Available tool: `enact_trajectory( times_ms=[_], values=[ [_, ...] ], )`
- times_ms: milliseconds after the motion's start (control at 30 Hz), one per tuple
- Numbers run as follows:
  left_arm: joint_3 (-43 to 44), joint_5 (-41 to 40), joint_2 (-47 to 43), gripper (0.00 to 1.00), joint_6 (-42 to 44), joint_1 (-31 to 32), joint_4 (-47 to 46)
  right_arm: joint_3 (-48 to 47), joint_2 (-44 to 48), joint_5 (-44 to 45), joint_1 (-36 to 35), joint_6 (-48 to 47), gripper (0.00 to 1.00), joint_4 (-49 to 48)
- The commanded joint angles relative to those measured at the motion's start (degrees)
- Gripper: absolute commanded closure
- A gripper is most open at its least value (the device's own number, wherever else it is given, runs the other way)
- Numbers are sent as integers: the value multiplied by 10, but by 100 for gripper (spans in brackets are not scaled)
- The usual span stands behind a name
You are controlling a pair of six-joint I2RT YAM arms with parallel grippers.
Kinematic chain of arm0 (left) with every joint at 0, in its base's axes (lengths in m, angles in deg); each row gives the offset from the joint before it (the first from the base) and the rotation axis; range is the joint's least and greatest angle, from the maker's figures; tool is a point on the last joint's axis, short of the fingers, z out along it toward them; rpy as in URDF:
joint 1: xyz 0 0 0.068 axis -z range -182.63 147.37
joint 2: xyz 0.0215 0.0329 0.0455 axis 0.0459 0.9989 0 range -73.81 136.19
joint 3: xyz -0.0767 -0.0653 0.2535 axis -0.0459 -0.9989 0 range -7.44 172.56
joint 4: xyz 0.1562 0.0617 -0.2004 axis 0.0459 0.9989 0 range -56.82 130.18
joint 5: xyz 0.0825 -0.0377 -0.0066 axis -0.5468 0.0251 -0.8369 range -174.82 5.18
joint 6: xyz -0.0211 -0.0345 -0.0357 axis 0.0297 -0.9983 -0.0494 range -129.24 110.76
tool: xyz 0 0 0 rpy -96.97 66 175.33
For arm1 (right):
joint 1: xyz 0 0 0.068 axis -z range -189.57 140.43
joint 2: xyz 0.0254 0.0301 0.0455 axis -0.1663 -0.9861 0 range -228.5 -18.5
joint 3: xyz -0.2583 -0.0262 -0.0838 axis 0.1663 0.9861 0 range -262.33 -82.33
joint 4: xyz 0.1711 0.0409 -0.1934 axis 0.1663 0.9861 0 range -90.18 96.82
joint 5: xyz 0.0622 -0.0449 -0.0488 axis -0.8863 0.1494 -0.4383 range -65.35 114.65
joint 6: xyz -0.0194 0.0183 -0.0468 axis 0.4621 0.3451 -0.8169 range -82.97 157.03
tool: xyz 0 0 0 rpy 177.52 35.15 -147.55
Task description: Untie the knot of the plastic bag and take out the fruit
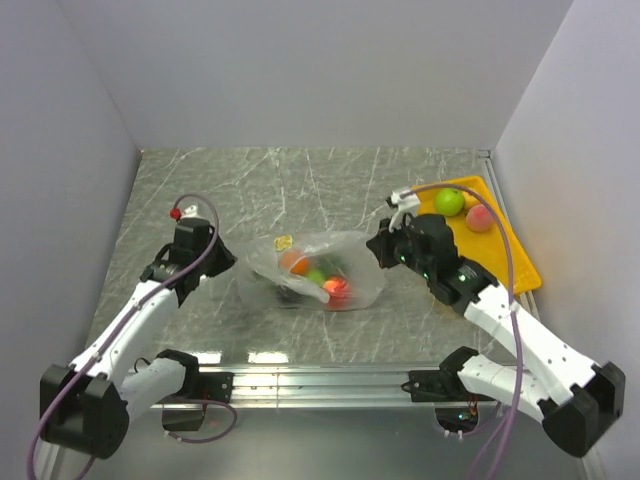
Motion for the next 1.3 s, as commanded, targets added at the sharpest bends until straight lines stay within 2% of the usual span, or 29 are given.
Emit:
enact_trajectory(
  times_ms=[0, 67, 133, 167, 200, 233, 300, 400, 567, 733, 767, 933, 1133, 1200, 1233, 1267],
  values=[
    [63, 35, 34, 100, 19, -32, -65, 73, 65, -58, 0, 106, 100, -105],
    [92, 77, 55, 100, 16, -46, -81, 101, 76, -75, -4, 125, 100, -126],
    [110, 106, 63, 89, 18, -46, -93, 112, 78, -83, -6, 140, 100, -142],
    [123, 121, 64, 78, 19, -45, -96, 117, 79, -81, -13, 142, 100, -143],
    [125, 156, 62, 49, 20, -44, -99, 118, 78, -78, -16, 142, 100, -144],
    [125, 172, 56, 34, 12, -41, -101, 117, 77, -69, -19, 141, 100, -144],
    [111, 175, 21, 12, -2, -21, -96, 113, 79, -54, -25, 140, 100, -143],
    [75, 149, -49, 3, -46, 32, -79, 109, 78, -35, -27, 148, 100, -152],
    [8, 105, -117, 2, -160, 137, -110, 103, 63, -17, -43, 149, 100, -162],
    [8, 24, -79, 5, -191, 200, -87, 103, 50, -15, -54, 155, 100, -175],
    [2, -22, -70, 6, -201, 217, -84, 103, 49, -14, -56, 156, 100, -176],
    [-68, -78, -72, 13, -272, 229, -177, 98, 38, -8, -64, 158, 100, -182],
    [-52, -108, -8, 16, -264, 232, -206, 98, 39, 1, -75, 165, 100, -181],
    [-47, -110, 12, 22, -256, 232, -206, 99, 42, 6, -76, 162, 100, -180],
    [-38, -116, 16, 29, -251, 232, -200, 98, 42, 6, -76, 159, 100, -176],
    [-31, -123, 15, 57, -243, 231, -184, 93, 44, 34, -75, 149, 100, -169]
  ],
)
